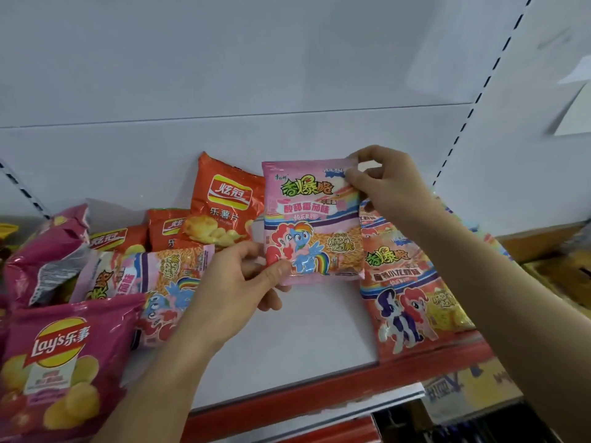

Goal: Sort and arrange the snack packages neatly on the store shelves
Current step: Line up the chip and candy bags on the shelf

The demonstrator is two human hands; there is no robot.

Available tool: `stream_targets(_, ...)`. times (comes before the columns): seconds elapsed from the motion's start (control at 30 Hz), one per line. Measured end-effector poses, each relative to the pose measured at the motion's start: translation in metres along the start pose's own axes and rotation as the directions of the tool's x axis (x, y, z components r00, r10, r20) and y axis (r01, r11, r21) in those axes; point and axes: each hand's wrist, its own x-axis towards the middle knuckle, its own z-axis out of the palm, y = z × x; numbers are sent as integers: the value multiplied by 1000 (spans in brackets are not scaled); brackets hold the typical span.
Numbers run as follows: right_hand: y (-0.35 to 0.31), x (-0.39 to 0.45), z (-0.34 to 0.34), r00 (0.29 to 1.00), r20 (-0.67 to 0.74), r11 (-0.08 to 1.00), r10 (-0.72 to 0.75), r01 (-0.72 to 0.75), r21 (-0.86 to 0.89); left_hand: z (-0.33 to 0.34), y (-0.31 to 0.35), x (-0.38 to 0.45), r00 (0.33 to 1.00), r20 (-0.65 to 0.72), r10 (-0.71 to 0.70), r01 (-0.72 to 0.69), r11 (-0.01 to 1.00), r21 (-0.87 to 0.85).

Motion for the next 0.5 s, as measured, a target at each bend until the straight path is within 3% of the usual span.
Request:
stream_targets(0.1,9,23,5,999,24,972,-48,52,-230,2,-4,3,999,-44,-31,34,997,71)
stream_targets(0.23,18,48,14,994,81,883,-69,99,-458,7,-9,13,998,-51,-27,42,948,315)
stream_targets(0.4,28,64,28,988,127,846,-91,144,-513,7,-6,22,996,-87,25,35,780,624)
stream_targets(0.5,30,67,41,984,151,838,-97,163,-520,1,-12,18,992,-123,21,70,724,686)
